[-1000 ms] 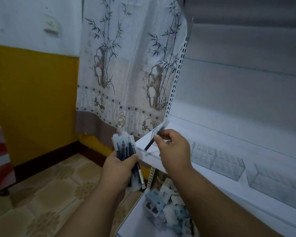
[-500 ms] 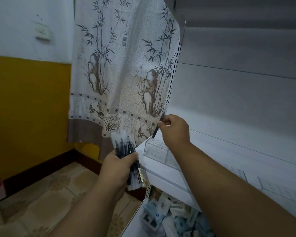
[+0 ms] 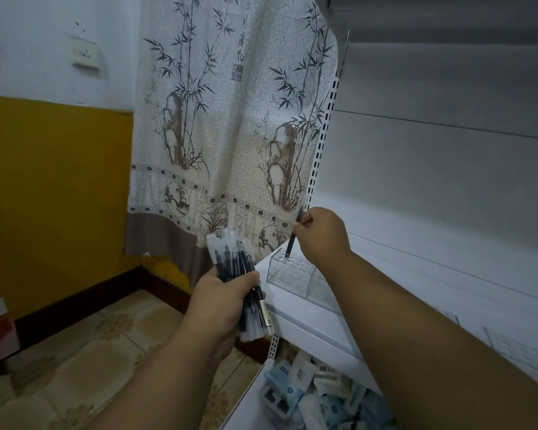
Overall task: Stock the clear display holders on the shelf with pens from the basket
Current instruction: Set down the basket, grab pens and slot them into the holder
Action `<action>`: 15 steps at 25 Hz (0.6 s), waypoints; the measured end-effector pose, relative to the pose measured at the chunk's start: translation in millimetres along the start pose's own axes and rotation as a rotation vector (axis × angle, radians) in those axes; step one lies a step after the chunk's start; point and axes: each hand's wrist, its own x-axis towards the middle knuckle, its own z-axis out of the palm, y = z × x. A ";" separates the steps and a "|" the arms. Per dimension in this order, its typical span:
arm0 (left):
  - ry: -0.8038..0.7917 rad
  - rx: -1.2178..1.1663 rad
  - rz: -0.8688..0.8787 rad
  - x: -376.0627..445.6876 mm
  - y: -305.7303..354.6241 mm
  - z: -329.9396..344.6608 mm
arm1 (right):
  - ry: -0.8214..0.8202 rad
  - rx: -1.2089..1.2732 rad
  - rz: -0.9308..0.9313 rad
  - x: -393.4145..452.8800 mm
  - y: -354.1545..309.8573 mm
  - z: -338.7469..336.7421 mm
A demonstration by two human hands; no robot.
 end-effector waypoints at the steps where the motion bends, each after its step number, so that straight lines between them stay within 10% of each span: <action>1: 0.008 0.001 -0.003 0.1 0.2 -0.6 | -0.073 -0.031 0.006 -0.6 1.4 4.0; 15: -0.014 -0.036 0.000 -7.9 5.4 7.8 | -0.237 -0.006 0.126 -23.7 -12.2 -13.8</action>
